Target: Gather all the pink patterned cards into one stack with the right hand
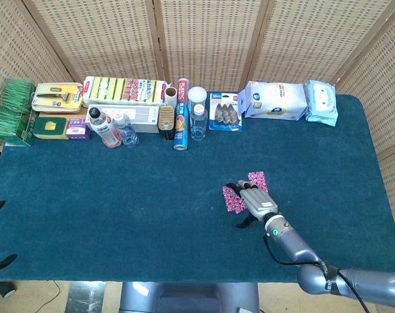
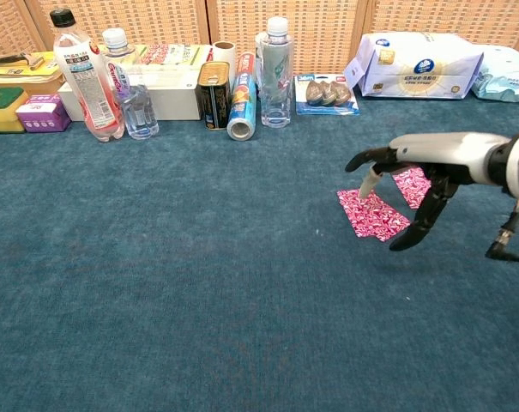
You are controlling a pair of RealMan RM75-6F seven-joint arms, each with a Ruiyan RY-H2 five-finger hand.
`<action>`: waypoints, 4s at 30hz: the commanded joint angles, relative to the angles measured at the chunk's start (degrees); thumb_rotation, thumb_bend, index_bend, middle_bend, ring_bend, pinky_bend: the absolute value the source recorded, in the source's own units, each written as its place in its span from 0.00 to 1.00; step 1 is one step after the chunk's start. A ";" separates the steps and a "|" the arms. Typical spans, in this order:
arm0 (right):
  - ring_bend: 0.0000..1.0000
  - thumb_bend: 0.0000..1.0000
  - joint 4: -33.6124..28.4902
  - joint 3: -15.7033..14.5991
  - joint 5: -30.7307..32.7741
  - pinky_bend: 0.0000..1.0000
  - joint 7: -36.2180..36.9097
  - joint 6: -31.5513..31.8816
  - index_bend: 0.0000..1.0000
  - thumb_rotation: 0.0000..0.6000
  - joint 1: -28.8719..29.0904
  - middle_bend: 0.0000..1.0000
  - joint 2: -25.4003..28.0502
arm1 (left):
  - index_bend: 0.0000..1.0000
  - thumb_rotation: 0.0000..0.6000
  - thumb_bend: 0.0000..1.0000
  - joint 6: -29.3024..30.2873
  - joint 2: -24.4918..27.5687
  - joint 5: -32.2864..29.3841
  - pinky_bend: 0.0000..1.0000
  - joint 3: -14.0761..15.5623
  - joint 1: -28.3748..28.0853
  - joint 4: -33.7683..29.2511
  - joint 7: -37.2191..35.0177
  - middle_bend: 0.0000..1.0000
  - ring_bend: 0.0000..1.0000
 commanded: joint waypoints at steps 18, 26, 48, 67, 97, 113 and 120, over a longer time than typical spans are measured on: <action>0.07 0.00 1.93 -4.09 2.54 0.00 -2.80 1.70 0.08 1.00 1.00 0.24 -1.12 | 0.00 1.00 0.08 0.35 0.23 -0.10 0.00 -0.07 0.02 0.53 -1.50 0.00 0.00; 0.07 0.00 0.93 -6.11 1.89 0.00 -3.32 2.55 0.08 1.00 0.00 0.24 0.70 | 0.00 1.00 0.08 0.45 0.16 0.08 0.00 0.01 0.09 0.39 -1.28 0.00 0.00; 0.07 0.00 -6.14 -11.00 -2.99 0.00 -6.80 6.78 0.08 1.00 -3.17 0.25 6.10 | 0.00 1.00 0.08 0.19 -0.03 0.46 0.00 0.16 0.00 -0.06 -0.21 0.00 0.00; 0.09 0.02 -11.12 -11.68 -14.86 0.00 -9.09 11.75 0.09 1.00 -4.96 0.17 8.71 | 0.00 1.00 0.08 0.65 -0.03 0.43 0.00 0.13 0.16 0.17 -0.73 0.00 0.00; 0.07 0.05 9.00 -12.39 -31.56 0.01 -6.65 6.33 0.17 1.00 -4.14 0.08 6.32 | 0.00 1.00 0.08 -0.71 -0.25 0.36 0.00 0.27 -0.26 -0.93 1.64 0.00 0.00; 0.08 0.05 16.67 -12.27 -36.32 0.02 -5.50 5.03 0.23 1.00 -4.57 0.08 1.55 | 0.00 1.00 0.08 -0.83 -0.16 -0.16 0.00 0.18 -0.29 -0.76 1.26 0.00 0.00; 0.09 0.05 18.15 -12.65 -38.62 0.03 -4.45 5.48 0.24 1.00 -5.16 0.08 1.00 | 0.00 1.00 0.08 -0.84 -0.25 0.04 0.00 0.26 -0.25 -0.90 1.59 0.00 0.00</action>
